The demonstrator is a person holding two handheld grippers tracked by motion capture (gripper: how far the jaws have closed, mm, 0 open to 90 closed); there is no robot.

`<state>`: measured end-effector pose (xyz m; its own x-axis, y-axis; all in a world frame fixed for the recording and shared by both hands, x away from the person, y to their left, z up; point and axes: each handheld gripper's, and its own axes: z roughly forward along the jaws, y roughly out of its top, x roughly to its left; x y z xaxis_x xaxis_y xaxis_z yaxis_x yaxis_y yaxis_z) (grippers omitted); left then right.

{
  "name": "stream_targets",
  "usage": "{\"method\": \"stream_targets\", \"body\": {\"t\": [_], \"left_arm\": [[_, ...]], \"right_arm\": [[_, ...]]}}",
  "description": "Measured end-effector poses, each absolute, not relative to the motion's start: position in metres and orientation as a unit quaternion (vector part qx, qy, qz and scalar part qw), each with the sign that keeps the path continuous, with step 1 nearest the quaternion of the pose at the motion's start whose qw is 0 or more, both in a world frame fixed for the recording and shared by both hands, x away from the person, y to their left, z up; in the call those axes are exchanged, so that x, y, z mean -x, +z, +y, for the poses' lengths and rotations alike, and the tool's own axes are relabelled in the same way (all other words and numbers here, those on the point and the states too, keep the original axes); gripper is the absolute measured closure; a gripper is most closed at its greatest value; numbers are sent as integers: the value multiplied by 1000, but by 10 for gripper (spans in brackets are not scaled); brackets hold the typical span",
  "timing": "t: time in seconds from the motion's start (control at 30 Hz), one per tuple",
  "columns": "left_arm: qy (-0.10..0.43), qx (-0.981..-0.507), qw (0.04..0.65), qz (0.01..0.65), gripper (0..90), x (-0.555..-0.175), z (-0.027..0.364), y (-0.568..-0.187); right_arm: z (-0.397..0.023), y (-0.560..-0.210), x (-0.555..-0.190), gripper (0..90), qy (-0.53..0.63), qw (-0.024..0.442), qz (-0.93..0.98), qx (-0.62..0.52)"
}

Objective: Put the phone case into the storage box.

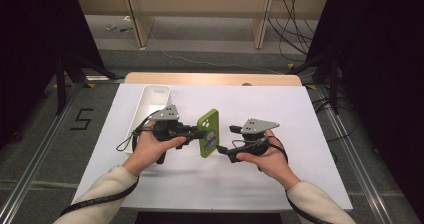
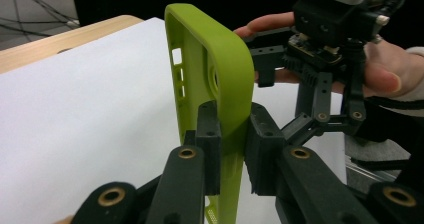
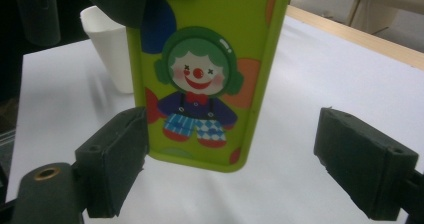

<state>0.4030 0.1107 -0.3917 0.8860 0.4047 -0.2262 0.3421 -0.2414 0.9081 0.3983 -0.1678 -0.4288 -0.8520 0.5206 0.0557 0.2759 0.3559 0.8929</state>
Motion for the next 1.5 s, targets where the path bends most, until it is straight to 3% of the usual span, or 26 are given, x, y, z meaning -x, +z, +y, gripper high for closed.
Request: {"method": "stream_targets", "body": {"t": [0.77, 0.93, 1.5], "left_arm": [[3, -801, 578, 154, 782, -400, 103, -389], [15, -800, 583, 138, 783, -403, 102, -389], [24, -783, 594, 182, 775, -402, 105, -389]], "right_arm": [[-162, -437, -400, 201, 518, 43, 839, -162], [-164, -438, -402, 276, 523, 46, 835, -163], [-180, -436, -410, 640, 539, 38, 817, -204]]}}
